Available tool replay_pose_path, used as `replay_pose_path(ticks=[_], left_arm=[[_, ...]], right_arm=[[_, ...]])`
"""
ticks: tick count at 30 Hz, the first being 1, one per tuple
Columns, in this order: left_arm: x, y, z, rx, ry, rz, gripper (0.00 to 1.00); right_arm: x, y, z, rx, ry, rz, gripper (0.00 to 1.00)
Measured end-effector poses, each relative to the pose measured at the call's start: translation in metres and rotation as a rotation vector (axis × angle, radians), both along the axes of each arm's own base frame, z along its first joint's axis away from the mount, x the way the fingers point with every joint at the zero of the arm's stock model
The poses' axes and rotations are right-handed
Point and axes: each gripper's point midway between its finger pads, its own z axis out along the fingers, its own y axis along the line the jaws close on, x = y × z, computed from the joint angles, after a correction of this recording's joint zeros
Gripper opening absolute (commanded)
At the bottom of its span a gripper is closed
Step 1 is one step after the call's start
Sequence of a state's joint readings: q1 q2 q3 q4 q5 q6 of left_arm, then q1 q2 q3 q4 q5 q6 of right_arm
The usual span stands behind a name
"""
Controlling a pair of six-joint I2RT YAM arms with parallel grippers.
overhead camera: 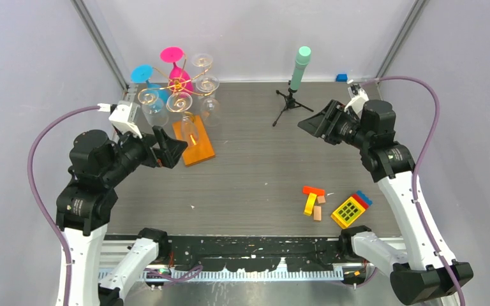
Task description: Take the wine glass off the wine glass rack
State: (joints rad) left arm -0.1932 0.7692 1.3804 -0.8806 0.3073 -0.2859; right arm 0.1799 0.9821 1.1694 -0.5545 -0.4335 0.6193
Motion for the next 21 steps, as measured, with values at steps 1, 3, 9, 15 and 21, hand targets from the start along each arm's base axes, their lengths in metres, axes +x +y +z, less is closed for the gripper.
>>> replay_pose_path(ticks=[1, 3, 9, 15, 21], left_arm=[[0.000, 0.000, 0.001, -0.001, -0.003, 0.001, 1.00], [0.002, 0.000, 0.001, -0.004, -0.010, 0.000, 1.00], [-0.002, -0.003, -0.007, -0.008, -0.012, -0.017, 1.00], [-0.012, 0.010, 0.002, -0.007, -0.085, 0.046, 1.00], [-0.008, 0.050, 0.047, -0.028, -0.216, 0.286, 1.00]], right_arm=[[0.001, 0.003, 0.000, 0.016, 0.000, 0.003, 0.61], [0.002, 0.012, -0.002, 0.056, 0.011, 0.015, 0.62], [0.007, 0.067, 0.002, 0.209, 0.052, 0.092, 0.64], [0.011, 0.147, 0.007, 0.316, 0.121, 0.162, 0.63], [0.022, 0.225, 0.024, 0.432, 0.165, 0.159, 0.58]])
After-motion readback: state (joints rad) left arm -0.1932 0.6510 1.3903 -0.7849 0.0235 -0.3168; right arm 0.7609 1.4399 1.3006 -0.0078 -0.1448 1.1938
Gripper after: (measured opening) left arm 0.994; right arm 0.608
